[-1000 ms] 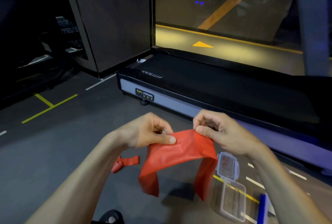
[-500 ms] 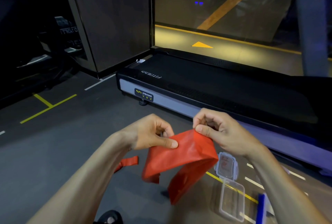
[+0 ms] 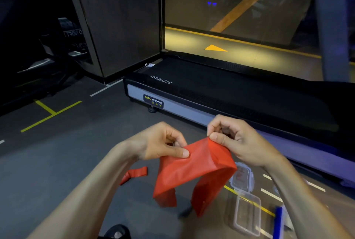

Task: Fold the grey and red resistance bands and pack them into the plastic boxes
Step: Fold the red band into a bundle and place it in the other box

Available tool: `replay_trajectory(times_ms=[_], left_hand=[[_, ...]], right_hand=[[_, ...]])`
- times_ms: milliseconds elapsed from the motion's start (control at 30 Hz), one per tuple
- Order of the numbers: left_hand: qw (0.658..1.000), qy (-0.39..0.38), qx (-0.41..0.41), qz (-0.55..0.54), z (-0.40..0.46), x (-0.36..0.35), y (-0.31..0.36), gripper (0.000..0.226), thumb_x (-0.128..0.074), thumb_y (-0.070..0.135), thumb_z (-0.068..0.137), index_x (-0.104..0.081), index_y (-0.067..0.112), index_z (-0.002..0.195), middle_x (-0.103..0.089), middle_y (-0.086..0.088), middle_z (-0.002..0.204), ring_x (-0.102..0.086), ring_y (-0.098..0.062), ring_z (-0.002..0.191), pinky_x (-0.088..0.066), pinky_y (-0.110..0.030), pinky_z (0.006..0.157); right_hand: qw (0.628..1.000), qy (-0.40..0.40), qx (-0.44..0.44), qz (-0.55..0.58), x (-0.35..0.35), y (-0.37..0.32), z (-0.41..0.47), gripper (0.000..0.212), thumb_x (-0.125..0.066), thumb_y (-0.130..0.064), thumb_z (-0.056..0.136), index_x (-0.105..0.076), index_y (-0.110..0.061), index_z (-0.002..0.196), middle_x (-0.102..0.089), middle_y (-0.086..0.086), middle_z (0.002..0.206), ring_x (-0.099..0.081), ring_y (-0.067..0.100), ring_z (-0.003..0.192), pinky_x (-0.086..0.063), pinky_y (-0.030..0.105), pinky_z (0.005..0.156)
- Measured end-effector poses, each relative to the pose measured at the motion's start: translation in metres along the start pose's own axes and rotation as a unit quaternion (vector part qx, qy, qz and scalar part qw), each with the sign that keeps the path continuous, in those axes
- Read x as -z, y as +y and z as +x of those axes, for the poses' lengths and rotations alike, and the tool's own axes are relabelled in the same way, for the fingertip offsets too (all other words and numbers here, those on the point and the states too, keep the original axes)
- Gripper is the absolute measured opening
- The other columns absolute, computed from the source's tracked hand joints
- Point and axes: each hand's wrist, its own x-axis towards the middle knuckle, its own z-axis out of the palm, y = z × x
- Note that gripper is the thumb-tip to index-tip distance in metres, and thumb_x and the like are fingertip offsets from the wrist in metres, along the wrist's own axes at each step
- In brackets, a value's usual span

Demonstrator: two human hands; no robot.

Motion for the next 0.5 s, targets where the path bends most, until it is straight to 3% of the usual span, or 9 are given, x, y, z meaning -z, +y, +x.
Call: replay_trajectory(times_ms=[167,500], left_hand=[[1.000,0.003,-0.003,0.003,0.0027,-0.0007,-0.0019,0.009,-0.084,0.007,0.081,-0.076,0.009,0.083,-0.071,-0.005,0.076,-0.065,-0.009,0.072,-0.052,-0.020,0.070],[1.000,0.030,-0.004,0.001,0.0022,0.0018,-0.0033,0.006,-0.081,0.011,0.084,-0.076,0.007,0.084,-0.070,-0.008,0.078,-0.062,-0.011,0.074,-0.049,-0.020,0.070]], right_hand=[[1.000,-0.001,0.005,0.015,-0.0014,-0.0010,0.0000,0.009,-0.063,-0.010,0.100,-0.065,-0.017,0.096,-0.066,-0.002,0.088,-0.060,0.010,0.079,-0.048,0.024,0.075],[1.000,0.004,0.010,0.016,0.0008,0.0036,0.0001,0.008,-0.061,-0.008,0.101,-0.065,-0.014,0.096,-0.065,0.000,0.087,-0.059,0.011,0.079,-0.047,0.024,0.074]])
